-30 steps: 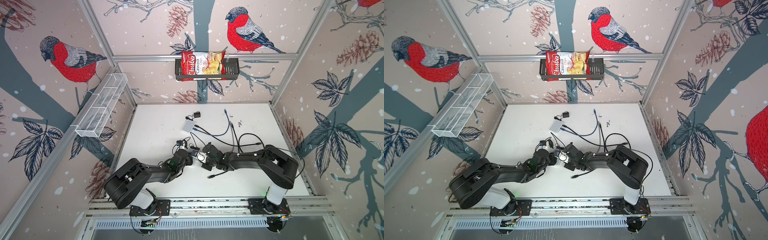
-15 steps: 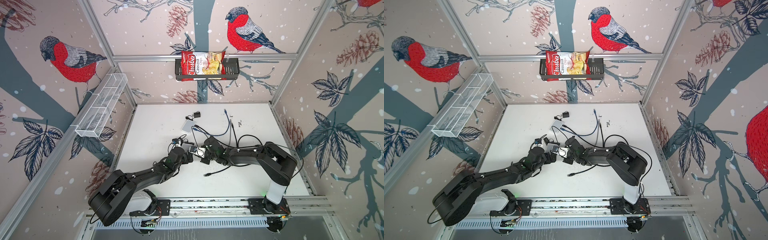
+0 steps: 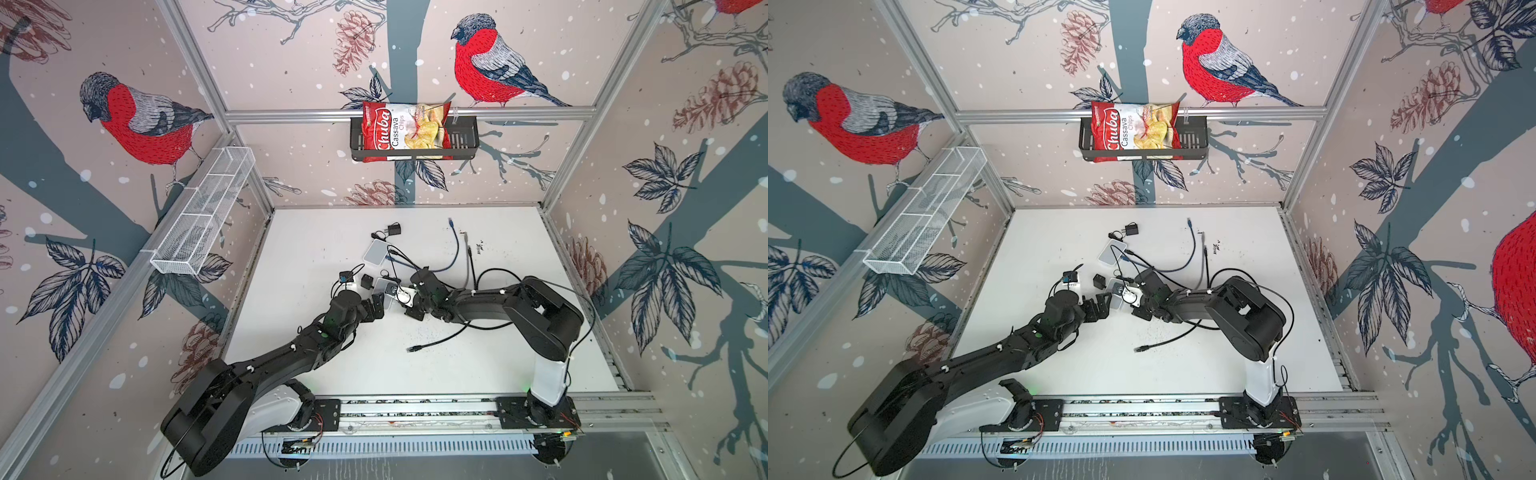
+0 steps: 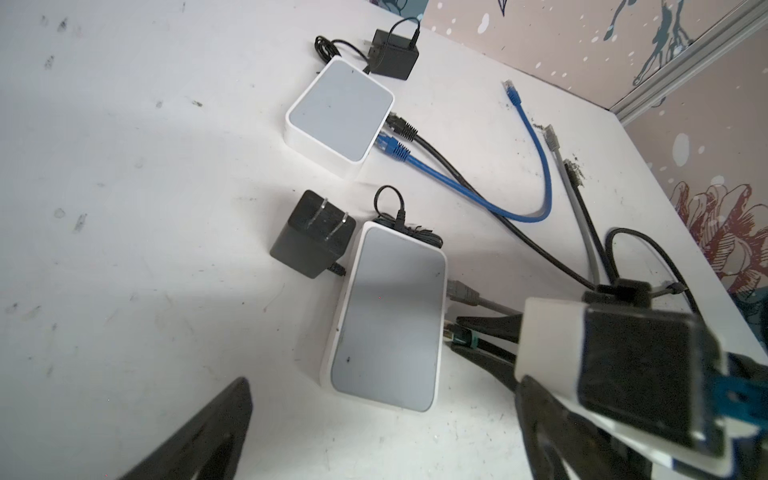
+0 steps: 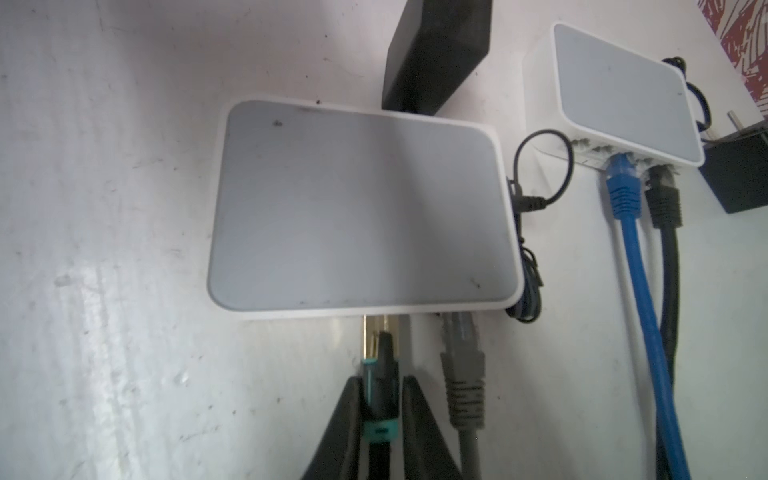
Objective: Insert the plug into the switch port
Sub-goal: 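Push the green-banded plug into the switch port with the right gripper, then open both grippers and draw them back from the switch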
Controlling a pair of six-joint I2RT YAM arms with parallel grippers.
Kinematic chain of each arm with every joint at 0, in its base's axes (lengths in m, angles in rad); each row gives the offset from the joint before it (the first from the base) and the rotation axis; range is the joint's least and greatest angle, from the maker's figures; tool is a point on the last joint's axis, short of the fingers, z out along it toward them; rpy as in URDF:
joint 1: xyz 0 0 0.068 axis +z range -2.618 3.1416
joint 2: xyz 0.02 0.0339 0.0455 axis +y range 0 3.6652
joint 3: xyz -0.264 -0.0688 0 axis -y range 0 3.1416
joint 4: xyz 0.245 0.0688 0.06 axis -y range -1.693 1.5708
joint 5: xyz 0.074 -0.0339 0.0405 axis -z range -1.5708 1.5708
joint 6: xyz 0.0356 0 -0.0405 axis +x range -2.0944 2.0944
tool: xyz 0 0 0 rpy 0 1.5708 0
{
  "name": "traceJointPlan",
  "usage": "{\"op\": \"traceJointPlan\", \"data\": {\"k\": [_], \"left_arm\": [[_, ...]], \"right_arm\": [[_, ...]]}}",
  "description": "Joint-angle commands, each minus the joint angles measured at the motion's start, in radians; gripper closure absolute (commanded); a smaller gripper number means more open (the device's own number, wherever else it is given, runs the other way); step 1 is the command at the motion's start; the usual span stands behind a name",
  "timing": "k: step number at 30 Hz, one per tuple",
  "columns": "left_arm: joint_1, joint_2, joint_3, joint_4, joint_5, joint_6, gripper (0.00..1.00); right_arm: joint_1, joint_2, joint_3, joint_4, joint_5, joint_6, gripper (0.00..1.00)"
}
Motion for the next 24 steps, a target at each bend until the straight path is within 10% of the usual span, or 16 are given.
{"op": "traceJointPlan", "data": {"k": [1, 15, 24], "left_arm": [[0.002, -0.027, -0.007, -0.006, -0.018, 0.035, 0.02], [-0.01, -0.036, 0.024, -0.023, 0.136, 0.247, 0.03], [-0.253, 0.176, 0.189, -0.174, 0.103, 0.424, 0.08]], "right_arm": [[0.0, -0.007, -0.006, -0.14, 0.007, -0.004, 0.72], [-0.065, -0.29, -0.056, -0.127, -0.123, 0.044, 0.61], [-0.144, -0.461, -0.094, -0.177, -0.084, 0.047, 0.61]]}}
